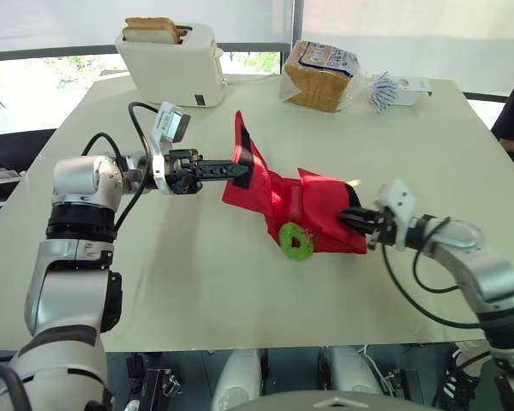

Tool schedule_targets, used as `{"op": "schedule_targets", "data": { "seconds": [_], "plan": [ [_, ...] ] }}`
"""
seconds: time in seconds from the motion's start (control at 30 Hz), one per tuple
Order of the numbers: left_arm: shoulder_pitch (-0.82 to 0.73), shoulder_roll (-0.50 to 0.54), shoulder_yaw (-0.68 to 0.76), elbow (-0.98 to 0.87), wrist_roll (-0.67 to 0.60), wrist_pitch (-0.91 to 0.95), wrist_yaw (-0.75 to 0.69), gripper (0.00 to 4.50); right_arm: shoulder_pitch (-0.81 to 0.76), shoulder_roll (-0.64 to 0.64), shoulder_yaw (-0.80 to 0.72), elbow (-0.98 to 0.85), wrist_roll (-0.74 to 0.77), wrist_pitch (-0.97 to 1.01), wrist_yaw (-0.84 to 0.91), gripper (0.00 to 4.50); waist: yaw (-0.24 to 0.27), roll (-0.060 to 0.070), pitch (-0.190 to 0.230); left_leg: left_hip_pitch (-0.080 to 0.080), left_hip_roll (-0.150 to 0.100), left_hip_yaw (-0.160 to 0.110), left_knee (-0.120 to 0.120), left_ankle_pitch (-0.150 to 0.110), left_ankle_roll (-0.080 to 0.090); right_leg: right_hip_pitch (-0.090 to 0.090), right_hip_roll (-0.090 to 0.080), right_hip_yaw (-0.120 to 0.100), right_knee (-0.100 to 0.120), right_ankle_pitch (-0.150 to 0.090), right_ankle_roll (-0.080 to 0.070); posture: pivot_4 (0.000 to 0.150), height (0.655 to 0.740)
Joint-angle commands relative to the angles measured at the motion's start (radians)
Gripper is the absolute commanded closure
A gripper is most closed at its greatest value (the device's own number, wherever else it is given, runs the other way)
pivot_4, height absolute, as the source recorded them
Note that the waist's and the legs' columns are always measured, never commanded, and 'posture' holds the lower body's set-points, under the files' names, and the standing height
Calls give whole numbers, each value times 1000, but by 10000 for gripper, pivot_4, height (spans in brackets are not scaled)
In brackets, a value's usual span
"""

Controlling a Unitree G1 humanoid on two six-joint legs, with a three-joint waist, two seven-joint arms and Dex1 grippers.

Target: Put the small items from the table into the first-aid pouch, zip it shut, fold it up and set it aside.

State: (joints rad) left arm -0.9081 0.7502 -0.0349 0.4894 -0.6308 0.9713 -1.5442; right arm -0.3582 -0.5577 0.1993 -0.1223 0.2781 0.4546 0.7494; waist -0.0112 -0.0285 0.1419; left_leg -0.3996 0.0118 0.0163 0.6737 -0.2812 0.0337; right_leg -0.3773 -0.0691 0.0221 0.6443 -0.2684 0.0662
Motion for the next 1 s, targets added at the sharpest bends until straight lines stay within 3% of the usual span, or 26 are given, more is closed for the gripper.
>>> {"op": "schedule_targets", "data": {
  "seconds": [0.03, 0.23, 0.5, 0.77, 1.0],
  "plan": [
    [-42, -29, 34, -66, -54, -6, -50, 45000, -27, 24, 73, 45, -84, 32, -26, 44614, -2, -1, 0, 0, 0, 0, 0, 0, 0, 0, 0, 0, 0, 0, 0, 1500, 7400],
    [-68, -189, 58, -143, -109, 14, 61, 45000, -29, 75, 162, 76, -157, 60, -15, 44614, -6, -4, -3, 2, 1, 0, 0, 0, 0, 1, 0, -1, 1, 0, 0, 1500, 7400],
    [-83, -410, 19, -47, -23, -68, 235, 45000, 4, 88, 133, 3, -166, 59, -6, 44614, -15, -4, -4, 3, 1, 0, 0, 0, 0, 1, 1, -1, 2, 0, 0, 1500, 7400],
    [-106, -536, 16, 125, 53, -161, 280, 45000, 83, 128, 52, -92, -97, -6, 0, 44614, -3, -4, -4, 2, 0, 0, 0, 0, 0, 1, 0, -1, 1, 0, 0, 1500, 7400],
    [-109, -572, 22, 191, 84, -185, 274, 45000, 226, 86, -124, -337, 34, -47, 21, 44614, 4, -2, -2, 1, -1, 0, 0, 0, 0, 1, -1, -1, 0, 0, 0, 1500, 7400]
  ]
}}
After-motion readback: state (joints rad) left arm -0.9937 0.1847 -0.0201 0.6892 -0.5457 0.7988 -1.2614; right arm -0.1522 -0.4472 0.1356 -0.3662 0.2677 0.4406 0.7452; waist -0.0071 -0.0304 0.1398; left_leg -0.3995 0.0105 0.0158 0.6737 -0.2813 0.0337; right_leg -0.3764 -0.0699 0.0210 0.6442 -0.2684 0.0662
